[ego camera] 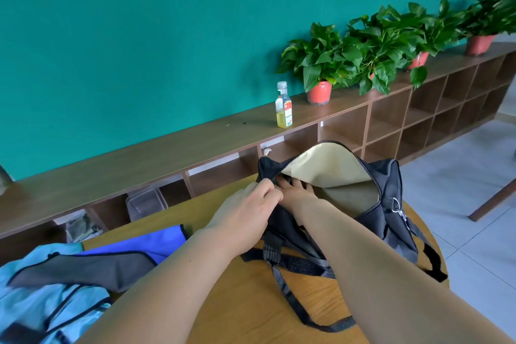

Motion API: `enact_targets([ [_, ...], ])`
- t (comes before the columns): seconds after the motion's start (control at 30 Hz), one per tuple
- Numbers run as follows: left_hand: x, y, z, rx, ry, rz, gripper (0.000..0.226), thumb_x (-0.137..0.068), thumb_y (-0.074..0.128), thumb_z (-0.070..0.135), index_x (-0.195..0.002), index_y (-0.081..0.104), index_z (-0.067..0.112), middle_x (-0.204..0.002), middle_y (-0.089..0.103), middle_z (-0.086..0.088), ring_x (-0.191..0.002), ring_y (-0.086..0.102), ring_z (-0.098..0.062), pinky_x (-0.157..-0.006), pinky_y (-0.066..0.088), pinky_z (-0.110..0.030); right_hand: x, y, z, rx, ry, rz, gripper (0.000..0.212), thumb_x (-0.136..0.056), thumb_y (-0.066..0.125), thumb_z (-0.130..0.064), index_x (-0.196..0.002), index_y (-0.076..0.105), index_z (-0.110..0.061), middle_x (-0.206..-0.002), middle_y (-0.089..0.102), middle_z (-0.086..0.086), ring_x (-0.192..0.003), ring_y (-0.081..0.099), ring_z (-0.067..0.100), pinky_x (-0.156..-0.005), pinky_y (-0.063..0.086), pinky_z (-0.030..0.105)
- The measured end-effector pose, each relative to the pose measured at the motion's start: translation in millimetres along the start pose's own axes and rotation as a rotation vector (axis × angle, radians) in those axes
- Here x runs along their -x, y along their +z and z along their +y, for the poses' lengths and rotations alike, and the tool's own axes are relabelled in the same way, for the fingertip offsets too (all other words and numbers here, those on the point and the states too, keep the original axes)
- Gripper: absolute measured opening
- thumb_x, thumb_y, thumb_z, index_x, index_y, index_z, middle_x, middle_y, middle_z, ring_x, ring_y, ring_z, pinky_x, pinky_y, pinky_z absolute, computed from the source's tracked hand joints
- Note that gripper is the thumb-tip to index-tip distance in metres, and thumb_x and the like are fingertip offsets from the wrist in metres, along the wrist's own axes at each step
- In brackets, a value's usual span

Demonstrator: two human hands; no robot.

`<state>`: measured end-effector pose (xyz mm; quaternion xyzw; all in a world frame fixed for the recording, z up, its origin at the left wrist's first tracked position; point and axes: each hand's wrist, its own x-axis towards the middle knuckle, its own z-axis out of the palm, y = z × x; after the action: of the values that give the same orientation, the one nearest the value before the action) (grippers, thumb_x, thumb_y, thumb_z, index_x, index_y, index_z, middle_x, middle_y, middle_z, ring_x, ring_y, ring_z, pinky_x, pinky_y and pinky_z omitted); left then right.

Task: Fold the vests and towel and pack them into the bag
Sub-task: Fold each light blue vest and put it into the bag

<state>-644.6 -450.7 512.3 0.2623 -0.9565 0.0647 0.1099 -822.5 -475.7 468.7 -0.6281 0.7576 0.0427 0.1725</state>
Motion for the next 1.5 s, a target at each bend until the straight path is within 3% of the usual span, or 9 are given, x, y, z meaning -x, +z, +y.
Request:
enact_targets([
  [0.13,12,-10,6,-0.118,0.057,-0.001,0.059,-0.090,0.058,0.001,-0.144,0.046,0.020,-0.142,0.043,0.002,-0.122,0.048,-0.023,-0.101,0.047,-0.040,37,-7,5,0.080,-0.050,0.101,0.064,-0.107,0.050,-0.024,-0.164,0.021,-0.029,-0.172,0.017,0.003,-0.157,0.017,0.037,-0.125,0.024,0.060],
  [0.23,24,-19,13,-0.193,0.023,-0.019,0.061,-0.090,0.060,0.006,-0.147,0.045,0.020,-0.140,0.043,0.000,-0.124,0.049,-0.025,-0.102,0.047,-0.042,56,-10,4,0.198,-0.027,0.140,0.059,-0.106,0.045,-0.019,-0.161,0.027,-0.027,-0.164,0.027,0.005,-0.152,0.025,0.035,-0.118,0.036,0.059],
  [0.4,59,-36,23,-0.280,-0.051,-0.048,0.064,-0.097,0.053,0.016,-0.158,0.032,0.016,-0.146,0.039,-0.004,-0.130,0.044,-0.028,-0.110,0.042,-0.042,102,-47,-34,0.338,0.109,-0.056,0.059,-0.101,0.058,-0.007,-0.157,0.041,-0.014,-0.158,0.039,0.012,-0.144,0.039,0.037,-0.115,0.042,0.053],
  [0.57,110,-60,26,-0.323,-0.173,-0.067,0.055,-0.098,0.051,0.018,-0.152,0.039,0.015,-0.147,0.041,-0.007,-0.134,0.041,-0.029,-0.113,0.036,-0.041,144,-46,-79,0.353,0.046,0.147,0.052,-0.092,0.067,-0.004,-0.143,0.056,-0.008,-0.136,0.055,0.015,-0.124,0.054,0.037,-0.096,0.051,0.046],
  [0.7,161,-69,20,-0.338,-0.276,-0.131,0.052,-0.094,0.051,0.020,-0.146,0.045,0.016,-0.145,0.041,-0.007,-0.133,0.041,-0.030,-0.112,0.037,-0.043,156,-17,-120,0.284,-0.107,0.140,0.044,-0.101,0.056,-0.015,-0.144,0.050,-0.013,-0.139,0.054,0.013,-0.125,0.052,0.035,-0.101,0.051,0.051],
  [0.93,257,-51,9,-0.270,-0.476,-0.174,0.054,-0.093,0.050,0.016,-0.147,0.043,0.017,-0.143,0.042,-0.007,-0.132,0.043,-0.030,-0.111,0.036,-0.042,169,54,-192,0.258,-0.283,0.096,0.055,-0.103,0.055,-0.024,-0.153,0.036,-0.030,-0.150,0.043,0.005,-0.141,0.040,0.033,-0.100,0.049,0.053],
  [1.1,331,-14,1,-0.240,-0.620,-0.228,0.056,-0.094,0.048,0.013,-0.149,0.039,0.016,-0.150,0.039,-0.009,-0.138,0.038,-0.031,-0.120,0.028,-0.044,190,106,-236,0.193,-0.415,-0.020,0.065,-0.109,0.047,-0.044,-0.166,0.018,-0.032,-0.174,0.015,0.002,-0.159,0.018,0.029,-0.122,0.032,0.052],
  [1.33,407,23,-9,-0.201,-0.921,-0.276,0.058,-0.104,0.046,0.026,-0.158,0.028,0.022,-0.172,0.004,-0.011,-0.159,0.000,-0.041,-0.127,0.007,-0.063,191,180,-273,0.176,-0.534,-0.034,0.076,-0.107,0.038,-0.059,-0.167,-0.002,-0.035,-0.176,-0.011,0.003,-0.162,-0.003,0.028,-0.128,0.019,0.054],
  [1.5,440,45,-9,-0.027,-1.066,-0.232,0.061,-0.110,0.033,0.048,-0.163,0.021,0.021,-0.175,-0.002,-0.015,-0.160,-0.002,-0.042,-0.129,0.014,-0.056,189,227,-279,0.175,-0.542,0.067,0.074,-0.106,0.020,-0.067,-0.166,-0.010,-0.035,-0.175,-0.018,0.002,-0.161,-0.013,0.027,-0.131,0.006,0.052],
])
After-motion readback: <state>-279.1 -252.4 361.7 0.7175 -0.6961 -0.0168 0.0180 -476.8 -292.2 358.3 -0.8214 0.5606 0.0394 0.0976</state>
